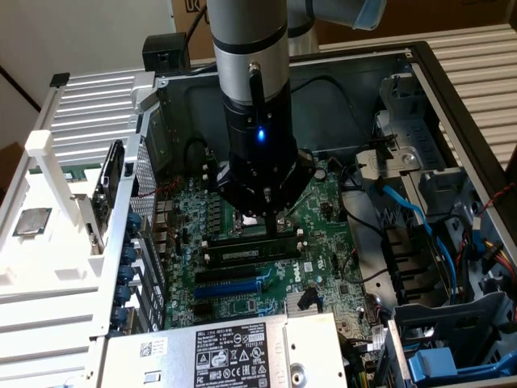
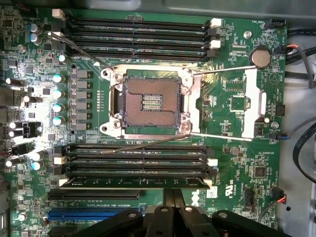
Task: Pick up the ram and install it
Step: 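Press down the ram until it locks into place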
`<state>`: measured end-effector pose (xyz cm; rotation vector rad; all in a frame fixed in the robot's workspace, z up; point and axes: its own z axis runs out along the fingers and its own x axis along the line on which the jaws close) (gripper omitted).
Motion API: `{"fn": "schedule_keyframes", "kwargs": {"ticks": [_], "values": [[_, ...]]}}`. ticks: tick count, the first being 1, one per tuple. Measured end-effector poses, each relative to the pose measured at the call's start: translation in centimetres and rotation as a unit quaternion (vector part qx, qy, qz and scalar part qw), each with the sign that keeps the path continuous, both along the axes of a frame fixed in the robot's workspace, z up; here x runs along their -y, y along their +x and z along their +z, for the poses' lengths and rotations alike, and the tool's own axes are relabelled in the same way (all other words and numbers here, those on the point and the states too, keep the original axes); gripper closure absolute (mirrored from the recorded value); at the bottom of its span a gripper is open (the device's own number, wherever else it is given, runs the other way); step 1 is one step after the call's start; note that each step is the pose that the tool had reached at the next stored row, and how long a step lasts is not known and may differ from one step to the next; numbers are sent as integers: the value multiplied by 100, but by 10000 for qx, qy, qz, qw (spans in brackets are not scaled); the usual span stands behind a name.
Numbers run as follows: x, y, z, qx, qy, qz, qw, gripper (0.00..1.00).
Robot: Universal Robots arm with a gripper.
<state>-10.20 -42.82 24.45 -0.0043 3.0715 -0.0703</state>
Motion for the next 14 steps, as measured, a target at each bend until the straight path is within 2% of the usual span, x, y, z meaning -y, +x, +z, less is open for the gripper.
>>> {"fn": "schedule_keyframes", "kwargs": {"ticks": [5,6,8,14], "values": [[0,-166,21,1,1,-20,10000,90],[-15,-190,21,1,1,-33,10000,90],[-28,-190,21,1,1,-34,10000,90],[-29,-189,25,-4,1,-35,10000,90]]}}
